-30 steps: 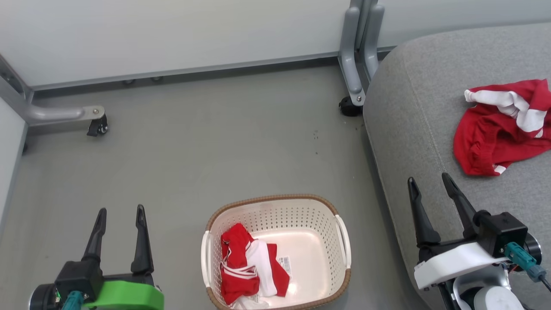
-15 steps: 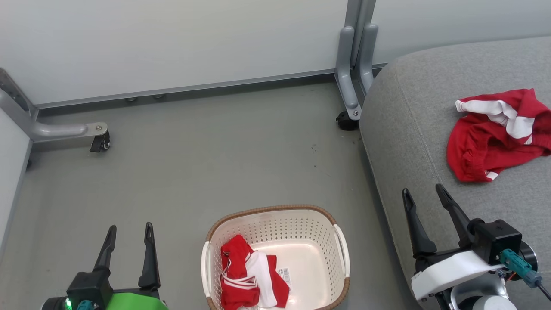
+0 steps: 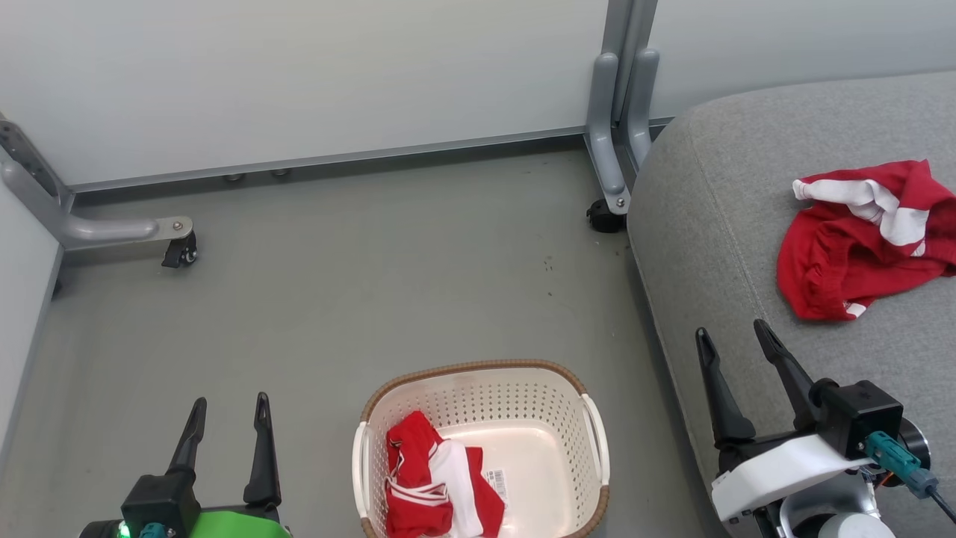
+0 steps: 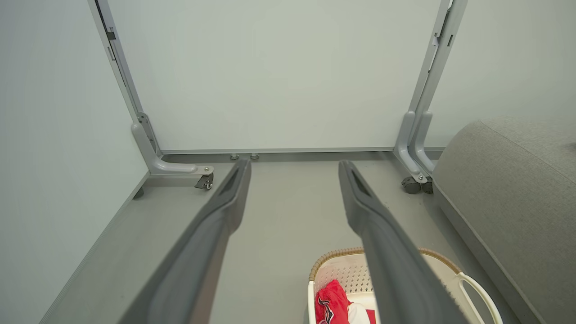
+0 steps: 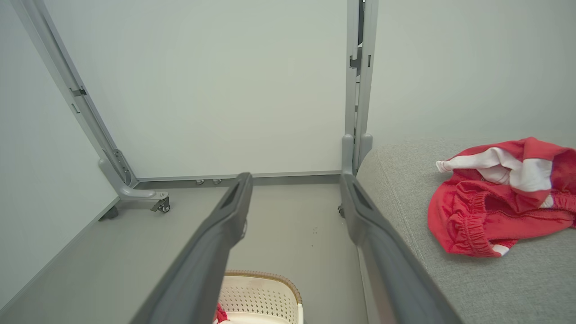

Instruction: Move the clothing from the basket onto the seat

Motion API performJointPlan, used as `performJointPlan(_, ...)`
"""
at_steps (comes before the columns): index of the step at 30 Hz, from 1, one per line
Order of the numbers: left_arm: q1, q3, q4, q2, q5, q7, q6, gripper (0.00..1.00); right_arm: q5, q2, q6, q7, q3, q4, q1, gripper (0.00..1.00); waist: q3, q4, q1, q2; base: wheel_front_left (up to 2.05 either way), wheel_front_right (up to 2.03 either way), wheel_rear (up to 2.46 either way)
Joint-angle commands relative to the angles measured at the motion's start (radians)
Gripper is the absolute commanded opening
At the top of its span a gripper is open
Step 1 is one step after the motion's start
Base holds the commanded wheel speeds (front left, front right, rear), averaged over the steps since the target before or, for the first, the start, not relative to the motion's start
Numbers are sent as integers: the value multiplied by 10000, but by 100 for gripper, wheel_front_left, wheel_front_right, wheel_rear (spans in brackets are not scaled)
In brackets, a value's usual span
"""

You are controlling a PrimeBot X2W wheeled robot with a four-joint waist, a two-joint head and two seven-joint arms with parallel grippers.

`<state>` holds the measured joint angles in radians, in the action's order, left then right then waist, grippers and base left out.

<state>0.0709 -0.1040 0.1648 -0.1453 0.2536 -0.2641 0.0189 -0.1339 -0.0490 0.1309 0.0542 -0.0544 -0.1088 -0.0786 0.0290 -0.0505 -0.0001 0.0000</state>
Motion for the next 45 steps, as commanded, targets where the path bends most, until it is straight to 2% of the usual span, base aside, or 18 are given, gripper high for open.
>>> performJointPlan(1, 13, 18, 9, 9, -34, -3, 4, 100, -55, -30, -1, -16, -29, -22, -116, 100, -13, 1, 1, 0, 0, 0, 0)
performJointPlan(11, -369, -91, 129, 40, -192, -3, -107, 100, -99, -30, -1, 37, -67, -69, 76, 100, 221, 46, 1, 0, 0, 0, 0)
performJointPlan(20, -2044, -1032, 932, 362, -644, -1, -629, 100, 63, -30, -1, 127, -116, -472, 780, 100, 1606, 57, 1, 0, 0, 0, 0)
performJointPlan(34, -5586, -3814, 4764, 715, -2591, 155, -1214, 100, 120, -27, -1, 579, -505, -1056, 2324, 100, 4843, -674, 1, 0, 0, 0, 0)
performJointPlan(41, -6983, -5322, 6783, 604, -3729, 302, -1415, 100, -64, -24, -1, 1061, -765, -833, 2943, 100, 6031, -1120, 1, 0, 0, 0, 0)
performJointPlan(45, -7600, -5863, 7903, 522, -3915, 495, -1479, 100, -190, -22, -3, 1359, -910, -728, 3266, 100, 6657, -1371, 1, 0, 0, 0, 0)
